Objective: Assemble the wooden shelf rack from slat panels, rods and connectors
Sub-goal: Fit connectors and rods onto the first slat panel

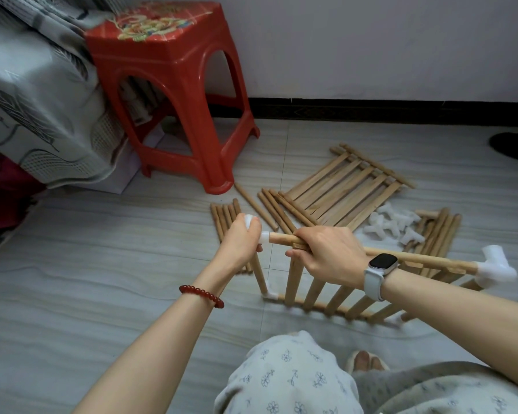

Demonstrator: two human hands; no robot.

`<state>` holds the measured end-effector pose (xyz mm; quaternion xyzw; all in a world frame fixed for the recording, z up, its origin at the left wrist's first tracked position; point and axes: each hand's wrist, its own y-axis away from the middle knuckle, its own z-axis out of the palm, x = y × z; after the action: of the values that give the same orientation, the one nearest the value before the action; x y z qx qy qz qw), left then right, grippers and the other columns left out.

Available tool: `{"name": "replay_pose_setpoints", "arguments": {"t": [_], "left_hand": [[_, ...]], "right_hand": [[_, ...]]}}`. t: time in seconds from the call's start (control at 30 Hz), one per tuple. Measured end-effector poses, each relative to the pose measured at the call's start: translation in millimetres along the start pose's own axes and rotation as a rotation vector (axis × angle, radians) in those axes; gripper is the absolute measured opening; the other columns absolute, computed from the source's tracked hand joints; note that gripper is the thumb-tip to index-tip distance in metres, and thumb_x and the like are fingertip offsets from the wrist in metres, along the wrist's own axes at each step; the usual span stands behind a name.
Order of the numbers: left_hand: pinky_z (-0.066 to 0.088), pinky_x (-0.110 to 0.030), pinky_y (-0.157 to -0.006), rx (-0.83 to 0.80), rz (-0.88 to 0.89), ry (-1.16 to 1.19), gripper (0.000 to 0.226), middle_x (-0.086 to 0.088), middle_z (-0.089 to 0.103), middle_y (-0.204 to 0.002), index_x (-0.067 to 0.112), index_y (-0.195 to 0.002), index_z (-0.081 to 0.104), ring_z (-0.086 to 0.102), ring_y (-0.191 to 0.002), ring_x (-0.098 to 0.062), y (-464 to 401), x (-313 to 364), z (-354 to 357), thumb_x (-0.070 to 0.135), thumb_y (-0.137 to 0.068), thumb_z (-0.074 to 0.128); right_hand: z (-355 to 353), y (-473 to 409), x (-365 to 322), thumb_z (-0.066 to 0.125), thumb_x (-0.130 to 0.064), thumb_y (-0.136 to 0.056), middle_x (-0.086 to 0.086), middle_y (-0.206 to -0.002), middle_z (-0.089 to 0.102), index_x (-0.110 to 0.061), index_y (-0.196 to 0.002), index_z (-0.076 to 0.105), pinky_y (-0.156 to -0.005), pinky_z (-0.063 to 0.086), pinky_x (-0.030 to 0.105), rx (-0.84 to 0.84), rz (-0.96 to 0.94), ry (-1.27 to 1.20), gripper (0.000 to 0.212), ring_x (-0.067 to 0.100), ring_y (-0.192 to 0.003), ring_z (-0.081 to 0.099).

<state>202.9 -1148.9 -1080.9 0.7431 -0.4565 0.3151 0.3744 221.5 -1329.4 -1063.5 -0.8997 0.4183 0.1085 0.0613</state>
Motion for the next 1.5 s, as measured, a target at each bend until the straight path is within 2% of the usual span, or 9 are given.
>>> {"name": "replay_pose_setpoints", "arguments": {"t": [0.23,0.37,0.53,0.63,0.77,0.93,1.13,1.3,1.5], "left_hand": [[0.054,-0.040,-0.067,-0.050,-0.030,0.008,0.024,-0.010,0.061,-0.085,0.009,-0.102,0.046,0.066,-0.077,-0.022,10.9,3.1,-4.3,0.029,-0.099,0.032],[0.045,-0.027,-0.057,-0.070,-0.005,-0.093,0.021,-0.009,0.062,-0.076,0.010,-0.079,0.048,0.059,-0.058,-0.007,11.8,10.6,-4.9,0.021,-0.093,0.038],[0.055,-0.036,-0.064,-0.045,-0.129,-0.065,0.010,-0.007,0.060,-0.072,0.008,-0.081,0.052,0.068,-0.063,-0.025,0.2,21.0,3.7,0.012,-0.089,0.049],[0.051,-0.023,-0.050,0.058,-0.120,-0.116,0.008,0.007,0.048,-0.078,0.014,-0.093,0.051,0.059,-0.060,-0.012,-1.6,24.3,9.7,0.009,-0.090,0.047],[0.050,-0.034,-0.068,0.137,-0.109,-0.123,0.017,0.009,0.045,-0.077,0.022,-0.090,0.048,0.052,-0.075,-0.017,-1.8,24.5,18.8,0.007,-0.088,0.042],[0.040,-0.027,-0.059,0.167,-0.123,-0.099,0.018,0.010,0.043,-0.078,0.022,-0.093,0.048,0.046,-0.069,-0.007,-5.0,27.7,21.7,0.006,-0.089,0.041],[0.043,-0.030,-0.061,0.181,-0.122,-0.077,0.016,0.011,0.044,-0.076,0.020,-0.093,0.050,0.045,-0.067,-0.006,-5.9,26.2,23.3,0.006,-0.090,0.042],[0.036,-0.026,-0.066,0.202,-0.125,-0.096,0.014,0.013,0.043,-0.076,0.020,-0.091,0.049,0.046,-0.082,-0.017,-5.8,23.4,25.4,0.007,-0.091,0.044],[0.035,-0.026,-0.066,0.209,-0.132,-0.059,0.022,0.012,0.046,-0.076,0.024,-0.078,0.046,0.046,-0.081,-0.016,-1.6,24.3,25.8,0.007,-0.090,0.043]], "right_hand": [[-1.4,4.6,-4.6,0.045,-0.049,-0.091,-0.013,-0.070,0.049,-0.028,-0.089,0.050,-0.048,0.024,0.021,-0.034,0.029,-0.037,0.022,0.010,-0.063,0.047],[-3.4,1.1,-9.1,0.042,-0.037,-0.089,-0.011,-0.071,0.045,-0.026,-0.081,0.043,-0.048,0.025,0.025,-0.093,0.086,-0.069,0.014,0.010,-0.061,0.043],[-4.3,-2.1,-12.6,0.042,-0.033,-0.092,-0.010,-0.072,0.047,-0.023,-0.084,0.047,-0.049,0.027,0.026,-0.159,0.118,-0.084,0.014,0.009,-0.061,0.043],[-3.0,-2.2,-12.2,0.045,-0.036,-0.092,-0.010,-0.078,0.050,-0.024,-0.087,0.049,-0.050,0.028,0.026,-0.130,0.144,-0.118,0.014,0.013,-0.069,0.048],[0.6,0.1,-9.9,0.045,-0.038,-0.091,-0.010,-0.078,0.051,-0.026,-0.084,0.049,-0.049,0.028,0.023,-0.062,0.128,-0.121,0.014,0.013,-0.069,0.051],[5.6,2.4,-8.3,0.044,-0.039,-0.091,-0.010,-0.081,0.052,-0.026,-0.083,0.049,-0.050,0.028,0.025,0.002,0.108,-0.108,0.016,0.013,-0.068,0.049],[10.0,6.7,-7.7,0.042,-0.040,-0.092,-0.006,-0.092,0.060,-0.022,-0.093,0.057,-0.057,0.029,0.028,0.069,0.051,-0.074,0.023,0.018,-0.079,0.057],[11.6,10.1,-7.8,0.042,-0.040,-0.092,-0.005,-0.093,0.060,-0.020,-0.096,0.057,-0.057,0.028,0.028,0.101,0.009,-0.034,0.026,0.020,-0.083,0.058],[11.3,14.3,-9.1,0.040,-0.040,-0.093,-0.005,-0.094,0.059,-0.020,-0.098,0.057,-0.058,0.027,0.029,0.101,-0.009,-0.007,0.027,0.020,-0.085,0.057]]}}
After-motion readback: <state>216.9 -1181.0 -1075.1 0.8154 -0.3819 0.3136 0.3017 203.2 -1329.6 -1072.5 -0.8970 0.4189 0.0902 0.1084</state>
